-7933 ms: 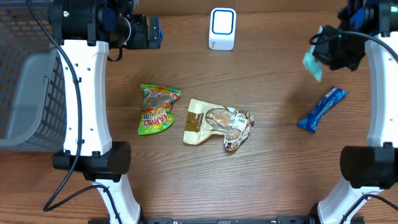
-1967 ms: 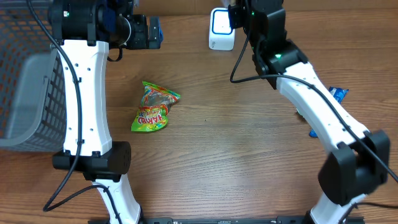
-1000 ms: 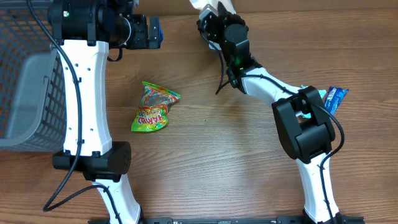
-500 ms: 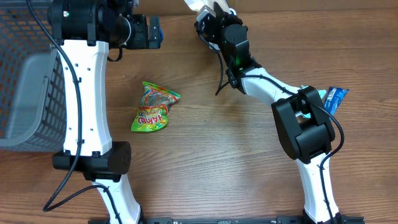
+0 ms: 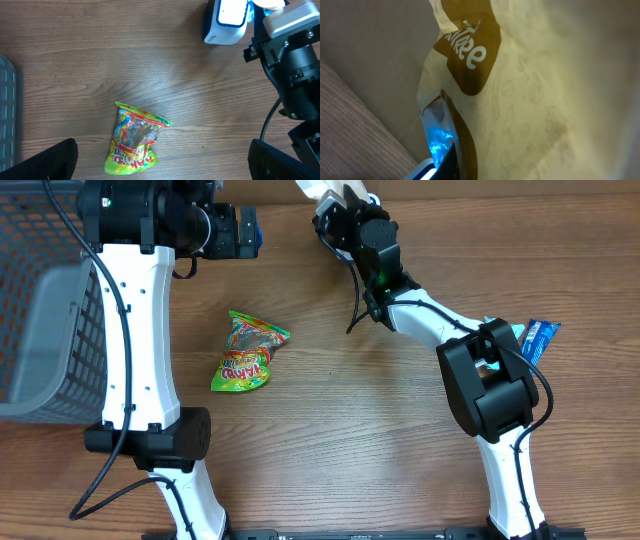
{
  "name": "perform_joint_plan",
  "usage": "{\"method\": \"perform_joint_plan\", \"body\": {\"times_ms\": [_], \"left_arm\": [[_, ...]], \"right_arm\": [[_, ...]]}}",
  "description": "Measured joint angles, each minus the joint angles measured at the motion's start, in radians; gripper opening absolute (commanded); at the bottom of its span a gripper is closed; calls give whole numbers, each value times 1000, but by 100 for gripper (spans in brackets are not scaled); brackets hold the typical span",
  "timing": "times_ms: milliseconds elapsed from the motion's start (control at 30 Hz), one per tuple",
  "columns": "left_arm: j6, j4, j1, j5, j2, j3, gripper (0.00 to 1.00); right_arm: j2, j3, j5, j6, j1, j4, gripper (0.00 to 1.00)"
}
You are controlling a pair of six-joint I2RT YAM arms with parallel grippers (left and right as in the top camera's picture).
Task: Scan the item barcode
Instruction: 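Lift the cookie bag and hold it over the white scanner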
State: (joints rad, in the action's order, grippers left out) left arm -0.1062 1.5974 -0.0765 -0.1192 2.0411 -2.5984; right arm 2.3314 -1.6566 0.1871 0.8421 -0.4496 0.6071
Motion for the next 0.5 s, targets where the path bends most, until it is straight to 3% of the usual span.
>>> {"method": "perform_joint_plan", "body": {"times_ms": [500], "left_arm": [[0,0,0,0,0,0,100]], "right_arm": [[0,0,-1,0,-5,-2,4]]}}
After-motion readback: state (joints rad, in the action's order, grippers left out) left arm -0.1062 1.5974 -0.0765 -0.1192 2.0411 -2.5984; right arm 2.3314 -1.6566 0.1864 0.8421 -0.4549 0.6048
